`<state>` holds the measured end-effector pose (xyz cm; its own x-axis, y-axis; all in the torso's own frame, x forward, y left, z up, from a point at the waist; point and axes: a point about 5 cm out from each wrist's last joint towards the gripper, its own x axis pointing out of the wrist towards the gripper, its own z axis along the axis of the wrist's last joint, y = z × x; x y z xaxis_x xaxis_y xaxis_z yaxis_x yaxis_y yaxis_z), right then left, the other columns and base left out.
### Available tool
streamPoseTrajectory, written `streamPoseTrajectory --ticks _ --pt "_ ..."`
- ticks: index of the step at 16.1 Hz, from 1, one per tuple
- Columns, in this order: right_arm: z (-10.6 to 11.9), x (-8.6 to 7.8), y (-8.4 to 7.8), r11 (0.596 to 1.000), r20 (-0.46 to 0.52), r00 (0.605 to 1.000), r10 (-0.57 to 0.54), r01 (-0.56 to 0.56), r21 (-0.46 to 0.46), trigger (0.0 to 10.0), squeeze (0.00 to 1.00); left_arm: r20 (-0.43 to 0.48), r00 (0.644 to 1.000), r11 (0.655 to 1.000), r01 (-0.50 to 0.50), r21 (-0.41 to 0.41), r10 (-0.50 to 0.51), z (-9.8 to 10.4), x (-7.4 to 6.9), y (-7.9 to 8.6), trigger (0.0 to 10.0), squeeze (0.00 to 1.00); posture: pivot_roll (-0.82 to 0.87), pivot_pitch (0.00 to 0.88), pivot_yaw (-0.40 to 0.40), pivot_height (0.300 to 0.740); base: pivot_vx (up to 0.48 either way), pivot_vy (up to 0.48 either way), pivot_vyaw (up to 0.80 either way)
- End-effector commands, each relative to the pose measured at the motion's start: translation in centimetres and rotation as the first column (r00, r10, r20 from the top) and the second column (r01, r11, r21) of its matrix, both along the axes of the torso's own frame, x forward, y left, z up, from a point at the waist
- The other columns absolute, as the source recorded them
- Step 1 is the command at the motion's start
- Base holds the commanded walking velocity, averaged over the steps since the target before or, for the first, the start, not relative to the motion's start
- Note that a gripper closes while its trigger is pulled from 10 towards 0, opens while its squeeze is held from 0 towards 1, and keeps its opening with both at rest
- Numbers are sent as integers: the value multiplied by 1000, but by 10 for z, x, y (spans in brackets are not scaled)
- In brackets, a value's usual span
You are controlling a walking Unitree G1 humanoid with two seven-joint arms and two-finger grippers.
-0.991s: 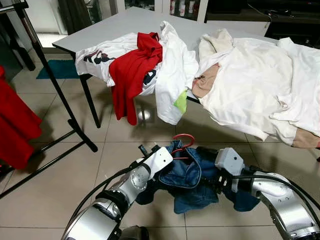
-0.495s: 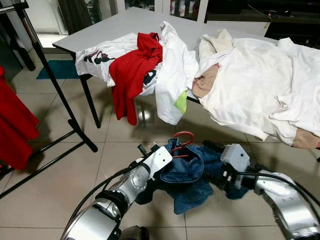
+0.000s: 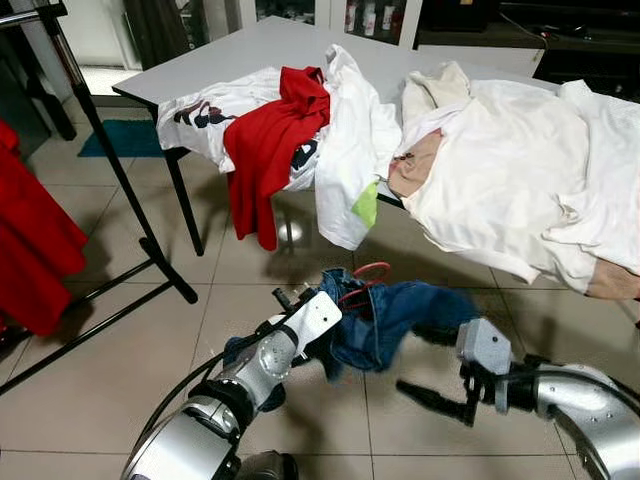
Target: Hang hanger
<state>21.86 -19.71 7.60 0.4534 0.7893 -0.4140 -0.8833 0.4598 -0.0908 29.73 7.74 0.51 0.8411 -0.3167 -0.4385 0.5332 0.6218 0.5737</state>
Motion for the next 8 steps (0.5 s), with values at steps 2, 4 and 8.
streamPoseTrajectory --ticks 2,4,8 --pt "15 19 -17 995 128 989 -75 82 -58 10000 0 21 1000 1000 -3 -15 3 3 2 -1 10000 0 -25 8 19 740 0 0 0" --pt "19 27 -23 989 184 981 -64 87 -119 10000 1000 24 1000 1000 -1 -13 2 3 2 -1 10000 0 -20 6 20 740 0 0 0" --pt "5 36 -18 953 222 972 72 -1 -304 10000 953 54 997 999 46 11 -46 4 1 -3 10000 0 -3 2 17 740 0 0 0"
